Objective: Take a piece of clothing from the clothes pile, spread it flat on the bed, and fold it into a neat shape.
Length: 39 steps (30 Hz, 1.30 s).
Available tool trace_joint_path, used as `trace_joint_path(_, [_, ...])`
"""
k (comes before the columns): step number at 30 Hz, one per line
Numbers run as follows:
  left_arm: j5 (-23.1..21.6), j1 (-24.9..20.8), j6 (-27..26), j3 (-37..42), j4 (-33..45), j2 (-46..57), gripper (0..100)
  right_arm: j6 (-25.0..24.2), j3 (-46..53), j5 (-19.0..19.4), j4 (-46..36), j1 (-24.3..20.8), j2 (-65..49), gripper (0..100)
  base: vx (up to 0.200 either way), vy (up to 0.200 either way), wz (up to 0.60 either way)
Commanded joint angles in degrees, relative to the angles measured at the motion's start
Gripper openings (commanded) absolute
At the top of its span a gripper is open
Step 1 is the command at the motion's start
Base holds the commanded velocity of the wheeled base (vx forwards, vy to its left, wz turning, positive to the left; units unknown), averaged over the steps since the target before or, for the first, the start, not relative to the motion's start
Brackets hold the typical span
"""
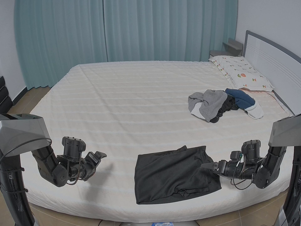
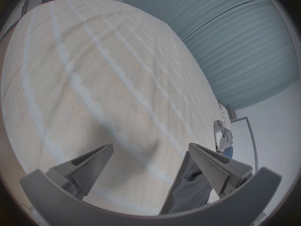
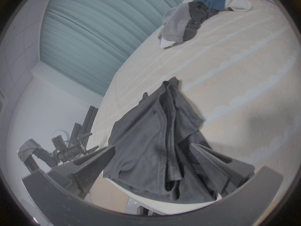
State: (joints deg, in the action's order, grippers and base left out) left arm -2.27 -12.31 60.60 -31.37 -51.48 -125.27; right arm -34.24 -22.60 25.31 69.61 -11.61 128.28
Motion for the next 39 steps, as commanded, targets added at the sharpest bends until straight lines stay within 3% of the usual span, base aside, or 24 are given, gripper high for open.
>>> trace_joint_path(1, [0.0,-0.1,0.0,0.0,0.0,-0.1,100,0.6,2.7,0.4,1.7,-1.1,0.7,100,0.0,0.0,0.0])
trace_joint_path(11, [0.0,-0.1,0.0,0.0,0.0,-0.1,100,1.3,2.3,0.4,1.8,-2.7,2.8,100,0.0,0.0,0.0])
trace_joint_path(12, [0.0,-0.1,-0.2,0.0,0.0,-0.1,100,2.0,2.5,0.4,1.7,-2.6,2.9,0,0.0,0.0,0.0])
trace_joint_path(17, [0.0,-0.1,-0.4,0.0,0.1,-0.1,100,5.9,4.9,0.4,1.6,-1.9,2.8,0,0.0,0.0,0.0])
trace_joint_path(26, [0.0,-0.1,-0.4,0.0,0.1,-0.1,100,6.4,7.5,0.3,1.9,-0.4,1.5,0,0.0,0.0,0.0])
trace_joint_path(39, [0.0,-0.1,-0.4,0.0,0.2,-0.1,100,11.0,10.8,0.4,1.9,4.7,0.7,0,0.0,0.0,0.0])
